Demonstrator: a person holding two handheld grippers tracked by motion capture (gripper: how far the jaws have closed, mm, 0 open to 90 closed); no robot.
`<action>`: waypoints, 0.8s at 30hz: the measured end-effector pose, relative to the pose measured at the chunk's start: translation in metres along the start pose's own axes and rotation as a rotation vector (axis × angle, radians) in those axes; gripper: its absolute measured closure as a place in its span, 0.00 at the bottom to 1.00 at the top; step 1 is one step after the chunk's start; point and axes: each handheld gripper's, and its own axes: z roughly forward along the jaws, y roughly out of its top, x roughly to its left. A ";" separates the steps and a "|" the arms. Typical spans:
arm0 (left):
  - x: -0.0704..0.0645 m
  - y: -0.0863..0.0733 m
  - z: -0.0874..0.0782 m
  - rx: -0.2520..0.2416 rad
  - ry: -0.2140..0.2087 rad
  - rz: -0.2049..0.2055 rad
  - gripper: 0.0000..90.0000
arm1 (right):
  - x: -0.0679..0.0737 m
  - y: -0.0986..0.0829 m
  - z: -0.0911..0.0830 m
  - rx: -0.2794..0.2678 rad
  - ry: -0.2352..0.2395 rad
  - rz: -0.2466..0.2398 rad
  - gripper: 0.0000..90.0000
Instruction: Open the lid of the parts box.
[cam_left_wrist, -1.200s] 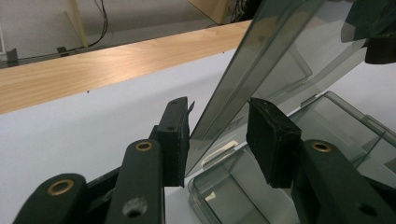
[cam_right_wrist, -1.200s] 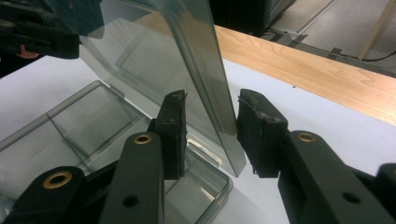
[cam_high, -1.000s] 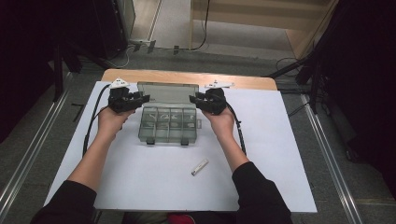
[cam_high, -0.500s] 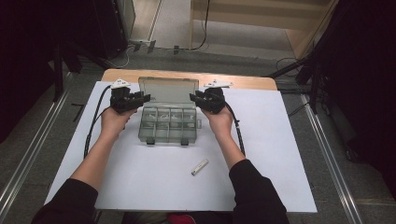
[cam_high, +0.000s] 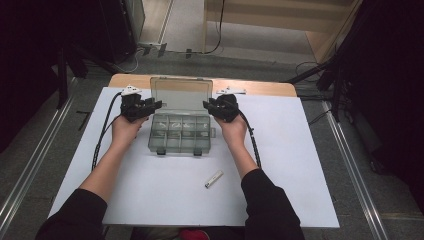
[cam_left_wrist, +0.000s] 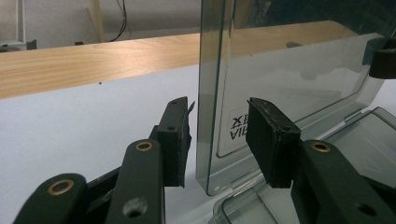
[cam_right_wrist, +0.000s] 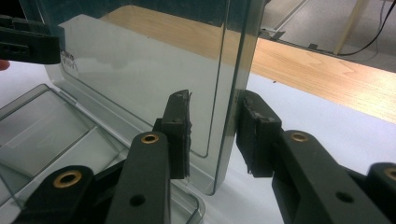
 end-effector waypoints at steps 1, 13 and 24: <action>0.000 0.000 0.000 0.000 0.004 0.001 0.65 | 0.000 0.000 0.001 -0.002 -0.001 0.003 0.75; -0.002 -0.004 0.010 0.004 0.028 0.016 0.65 | -0.003 -0.004 0.009 -0.014 -0.013 0.028 0.74; -0.002 -0.008 0.016 0.007 0.035 0.000 0.62 | -0.004 -0.009 0.015 0.000 -0.027 0.040 0.69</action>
